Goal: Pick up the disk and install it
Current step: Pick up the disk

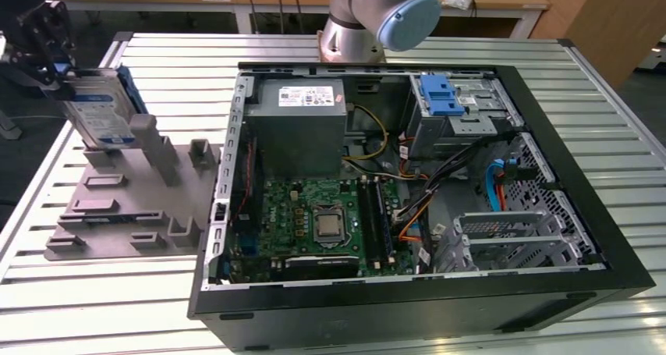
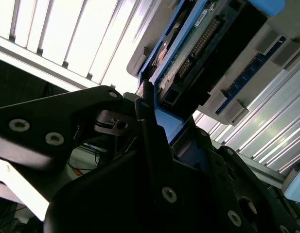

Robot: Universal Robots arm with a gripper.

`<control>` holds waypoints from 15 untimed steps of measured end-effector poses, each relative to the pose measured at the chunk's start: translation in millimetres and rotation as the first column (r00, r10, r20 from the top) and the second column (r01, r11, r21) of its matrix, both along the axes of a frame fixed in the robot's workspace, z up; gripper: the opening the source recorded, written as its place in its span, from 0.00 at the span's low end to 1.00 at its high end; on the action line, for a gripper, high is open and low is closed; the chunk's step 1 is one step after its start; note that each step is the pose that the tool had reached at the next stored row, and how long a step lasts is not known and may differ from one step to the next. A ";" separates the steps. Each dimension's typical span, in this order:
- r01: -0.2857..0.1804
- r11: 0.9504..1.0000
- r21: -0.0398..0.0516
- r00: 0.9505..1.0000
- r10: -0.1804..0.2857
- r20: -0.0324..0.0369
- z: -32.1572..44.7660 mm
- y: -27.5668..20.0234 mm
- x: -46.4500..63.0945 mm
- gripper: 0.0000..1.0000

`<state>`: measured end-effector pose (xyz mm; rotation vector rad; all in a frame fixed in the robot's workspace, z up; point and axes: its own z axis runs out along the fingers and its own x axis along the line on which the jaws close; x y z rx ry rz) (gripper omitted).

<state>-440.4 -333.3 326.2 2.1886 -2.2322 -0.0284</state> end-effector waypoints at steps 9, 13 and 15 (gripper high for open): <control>0.000 1.000 0.000 1.000 0.000 0.000 7.6 0.0 0.0 0.36; 0.000 1.000 0.000 1.000 0.000 0.000 11.5 0.0 0.0 0.36; 0.000 1.000 0.000 1.000 0.000 0.000 13.4 0.0 0.0 0.36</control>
